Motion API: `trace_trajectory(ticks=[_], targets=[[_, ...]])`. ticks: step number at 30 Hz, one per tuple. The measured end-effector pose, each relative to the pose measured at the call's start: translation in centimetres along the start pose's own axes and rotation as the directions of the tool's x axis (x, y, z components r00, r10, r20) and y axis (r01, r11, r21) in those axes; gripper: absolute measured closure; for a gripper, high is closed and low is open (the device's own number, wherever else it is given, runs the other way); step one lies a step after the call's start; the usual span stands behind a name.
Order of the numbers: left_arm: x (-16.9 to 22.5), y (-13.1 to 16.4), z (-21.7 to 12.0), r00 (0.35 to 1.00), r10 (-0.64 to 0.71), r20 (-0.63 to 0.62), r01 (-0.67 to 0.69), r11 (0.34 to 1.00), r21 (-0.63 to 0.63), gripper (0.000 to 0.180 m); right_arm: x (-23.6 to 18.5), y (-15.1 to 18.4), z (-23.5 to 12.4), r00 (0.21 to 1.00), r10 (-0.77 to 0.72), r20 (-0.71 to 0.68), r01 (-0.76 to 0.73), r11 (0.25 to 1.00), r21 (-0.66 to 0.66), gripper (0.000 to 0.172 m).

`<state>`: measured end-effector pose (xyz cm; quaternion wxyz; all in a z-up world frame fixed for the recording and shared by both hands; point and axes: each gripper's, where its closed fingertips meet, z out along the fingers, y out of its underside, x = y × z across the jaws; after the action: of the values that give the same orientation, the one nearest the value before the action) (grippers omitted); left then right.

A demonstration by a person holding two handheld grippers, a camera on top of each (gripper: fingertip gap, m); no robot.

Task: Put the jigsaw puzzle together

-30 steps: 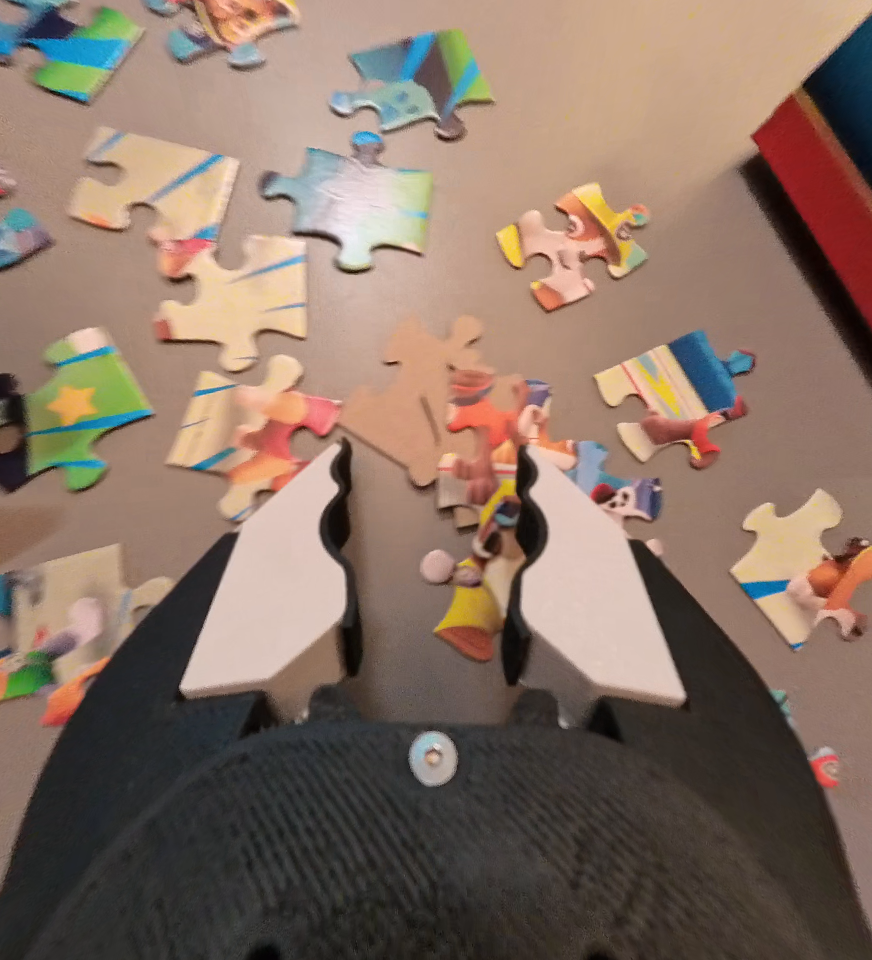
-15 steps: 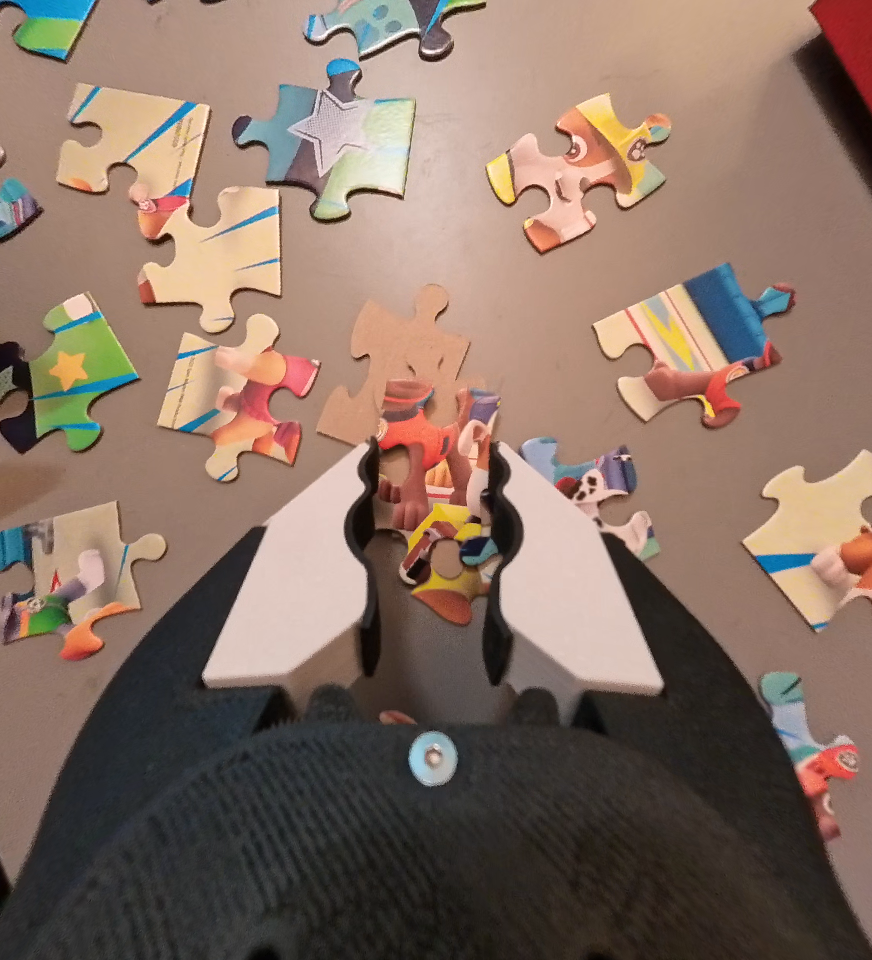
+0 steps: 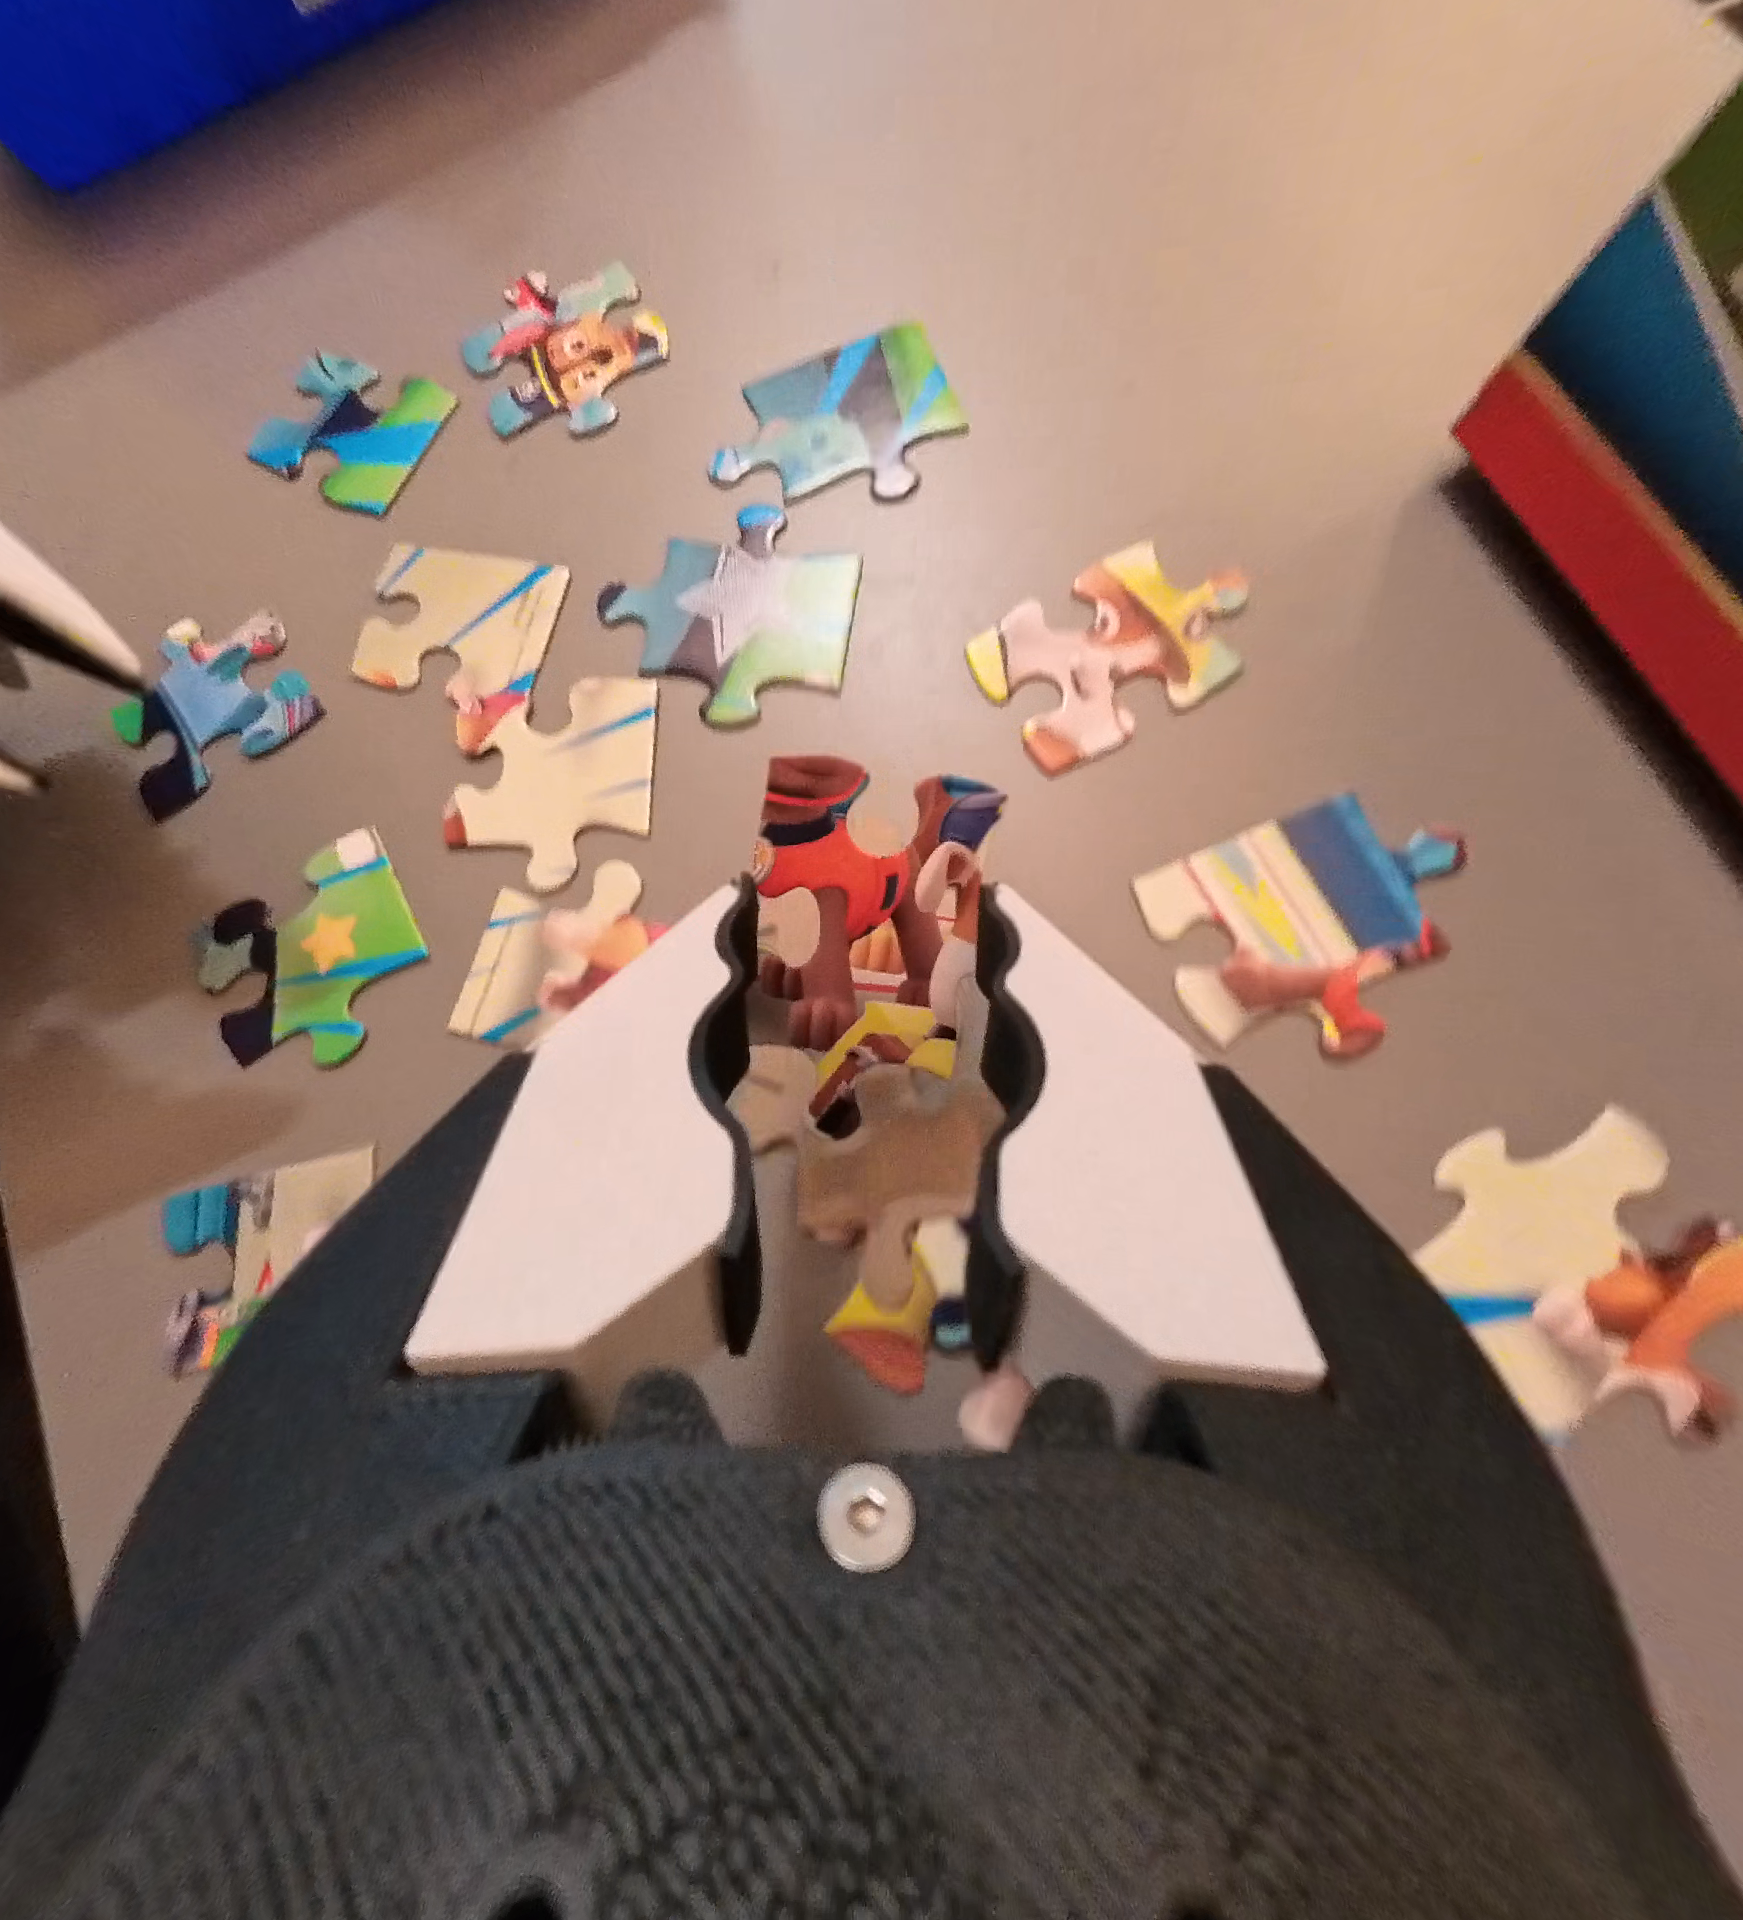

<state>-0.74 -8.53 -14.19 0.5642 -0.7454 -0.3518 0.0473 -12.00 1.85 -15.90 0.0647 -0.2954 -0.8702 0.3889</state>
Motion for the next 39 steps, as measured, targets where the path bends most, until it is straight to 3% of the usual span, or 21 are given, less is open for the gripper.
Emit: trace_trajectory(ticks=[4,11,15,21,23,26,30,39], targets=[[0.1,0.1,0.0,1.000,-0.003,-0.010,0.004,1.000,0.013,0.157,0.6,-4.1,3.3,0.997,-0.053,0.056,0.053,0.999,-0.009,0.131],[0.8,-0.3,-0.1,0.997,-0.026,-0.072,0.030,0.998,0.057,0.156,5.1,-10.1,10.9,0.993,-0.116,0.001,0.115,0.988,-0.103,0.130],[0.8,-0.6,-0.5,0.996,-0.019,-0.084,0.026,0.996,0.081,0.155,6.6,-10.6,13.8,0.998,-0.056,0.021,0.058,0.986,-0.155,0.130],[0.8,-0.9,-1.0,0.990,-0.043,-0.132,0.060,0.991,0.122,0.155,7.6,-12.0,14.3,0.998,-0.067,-0.011,0.064,0.986,-0.157,0.130],[0.8,-0.8,-1.1,0.988,-0.057,-0.147,0.076,0.989,0.126,0.154,7.8,-11.6,14.6,0.997,-0.075,-0.018,0.070,0.978,-0.198,0.121],[0.7,-1.1,-1.6,0.988,-0.057,-0.145,0.078,0.987,0.142,0.154,8.0,-11.1,13.8,0.993,-0.106,-0.048,0.093,0.971,-0.222,0.113],[0.8,-1.7,-2.2,0.989,-0.042,-0.138,0.066,0.982,0.175,0.154,5.7,-10.2,10.0,0.993,-0.111,-0.048,0.104,0.987,-0.121,0.122],[1.6,-1.8,-1.8,0.984,-0.040,-0.171,0.071,0.981,0.181,0.154,-0.1,0.9,1.0,0.998,-0.033,-0.054,0.028,0.996,-0.086,0.122]])
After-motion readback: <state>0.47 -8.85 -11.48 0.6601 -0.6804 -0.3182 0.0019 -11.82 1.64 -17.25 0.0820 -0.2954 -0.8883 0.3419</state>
